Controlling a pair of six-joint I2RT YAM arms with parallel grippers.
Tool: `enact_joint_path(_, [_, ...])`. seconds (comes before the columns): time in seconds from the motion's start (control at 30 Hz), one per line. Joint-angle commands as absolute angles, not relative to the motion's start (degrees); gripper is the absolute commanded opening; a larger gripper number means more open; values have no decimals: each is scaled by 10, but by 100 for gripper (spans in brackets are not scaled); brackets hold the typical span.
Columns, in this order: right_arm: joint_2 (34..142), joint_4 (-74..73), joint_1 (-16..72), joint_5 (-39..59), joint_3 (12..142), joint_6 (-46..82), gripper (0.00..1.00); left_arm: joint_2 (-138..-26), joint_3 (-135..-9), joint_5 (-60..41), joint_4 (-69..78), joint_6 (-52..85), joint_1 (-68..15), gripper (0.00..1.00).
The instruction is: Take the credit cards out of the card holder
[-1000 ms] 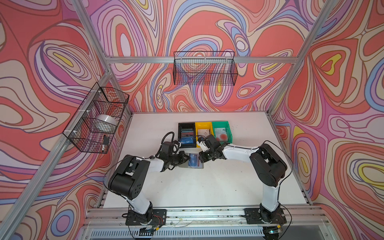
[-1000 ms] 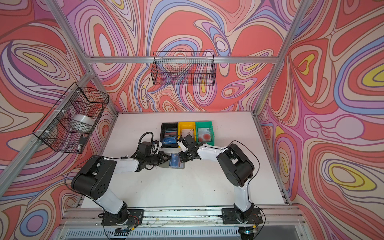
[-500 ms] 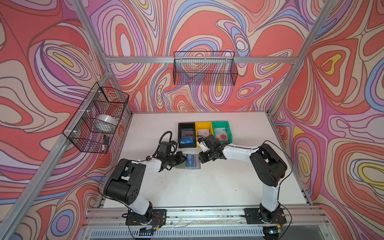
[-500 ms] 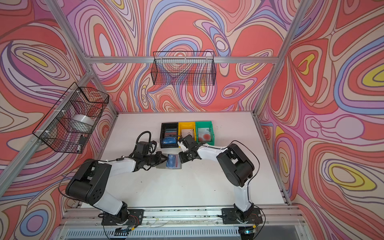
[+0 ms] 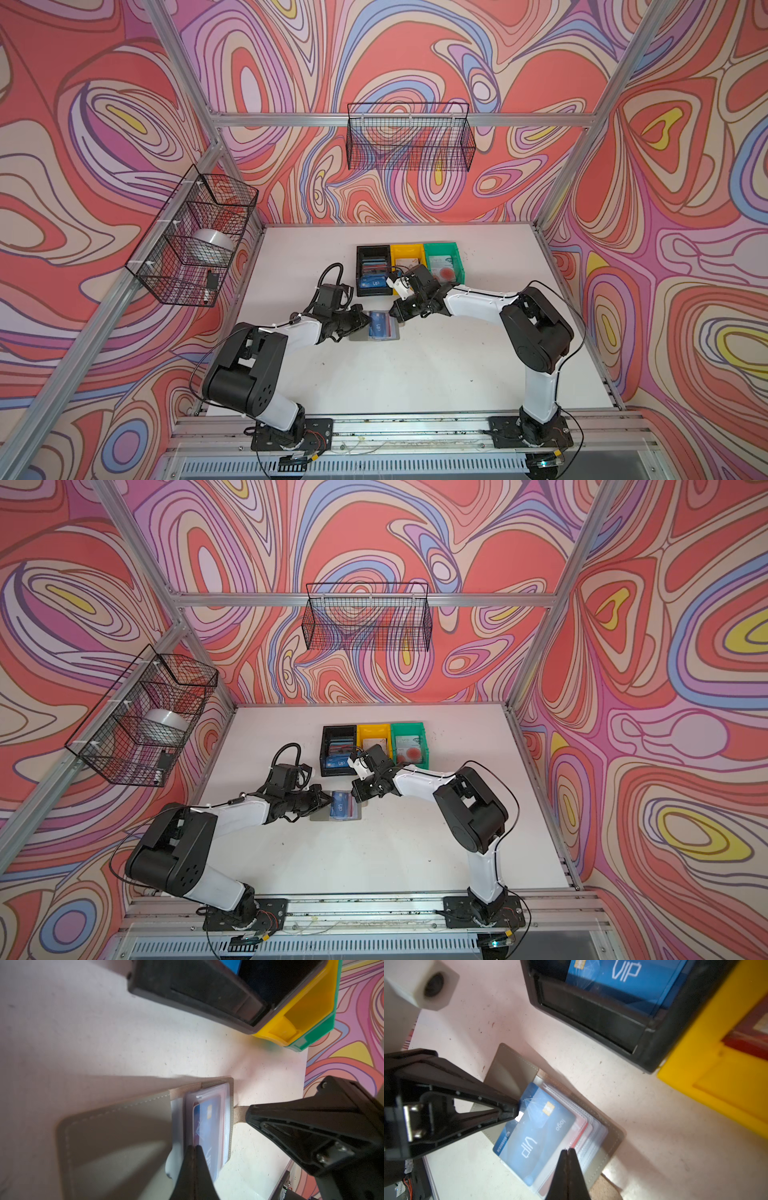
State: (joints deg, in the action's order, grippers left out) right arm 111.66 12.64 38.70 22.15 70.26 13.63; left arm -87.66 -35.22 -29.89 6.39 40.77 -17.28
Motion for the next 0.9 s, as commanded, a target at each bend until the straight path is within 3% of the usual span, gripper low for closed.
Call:
enact_joint_path(0.0, [1129, 122, 387, 229, 708, 137, 0, -866, -367, -260, -4, 408, -175, 0])
enact_joint_path(0.4, [1141, 101, 388, 283, 712, 142, 0, -894, -375, -234, -8, 424, -217, 0])
enact_joint_path(0.87, [1165, 124, 388, 272, 719, 139, 0, -870, -365, -181, -72, 441, -229, 0])
